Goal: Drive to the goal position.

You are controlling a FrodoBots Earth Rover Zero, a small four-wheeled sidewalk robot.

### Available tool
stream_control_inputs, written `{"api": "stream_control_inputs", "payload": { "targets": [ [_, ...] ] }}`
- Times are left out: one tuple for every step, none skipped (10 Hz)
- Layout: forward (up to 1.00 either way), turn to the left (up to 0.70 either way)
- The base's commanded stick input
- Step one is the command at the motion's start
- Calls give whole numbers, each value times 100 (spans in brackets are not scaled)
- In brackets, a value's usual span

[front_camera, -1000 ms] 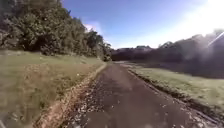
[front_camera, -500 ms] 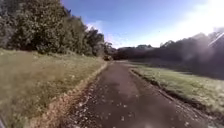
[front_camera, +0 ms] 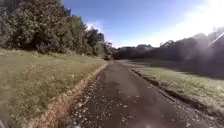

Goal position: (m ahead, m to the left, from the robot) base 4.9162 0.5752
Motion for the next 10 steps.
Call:
{"api": "stream_control_inputs", "payload": {
  "targets": [
    [85,-9],
    [85,-34],
    [85,-34],
    [85,0],
    [85,0],
    [85,0],
    [85,0],
    [0,0],
    [0,0],
    [0,0]
  ]
}}
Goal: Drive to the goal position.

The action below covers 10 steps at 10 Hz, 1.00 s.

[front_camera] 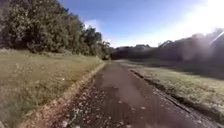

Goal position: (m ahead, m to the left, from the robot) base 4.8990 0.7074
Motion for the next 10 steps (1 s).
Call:
{"api": "stream_control_inputs", "payload": {
  "targets": [
    [30,0],
    [69,0],
    [85,0],
    [85,0],
    [85,-1],
    [85,-5],
    [85,-9],
    [85,-20],
    [85,-32],
    [85,0]
  ]
}}
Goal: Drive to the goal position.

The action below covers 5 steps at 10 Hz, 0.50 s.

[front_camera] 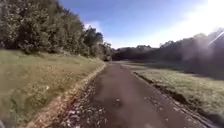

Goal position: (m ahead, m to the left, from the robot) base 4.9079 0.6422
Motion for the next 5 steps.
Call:
{"api": "stream_control_inputs", "payload": {
  "targets": [
    [85,0],
    [85,0],
    [85,0],
    [85,0],
    [85,0]
  ]
}}
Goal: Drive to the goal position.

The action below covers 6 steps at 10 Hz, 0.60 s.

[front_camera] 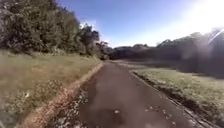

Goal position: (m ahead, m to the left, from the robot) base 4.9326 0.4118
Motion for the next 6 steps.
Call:
{"api": "stream_control_inputs", "payload": {
  "targets": [
    [85,0],
    [85,0],
    [85,0],
    [85,0],
    [85,0],
    [85,0]
  ]
}}
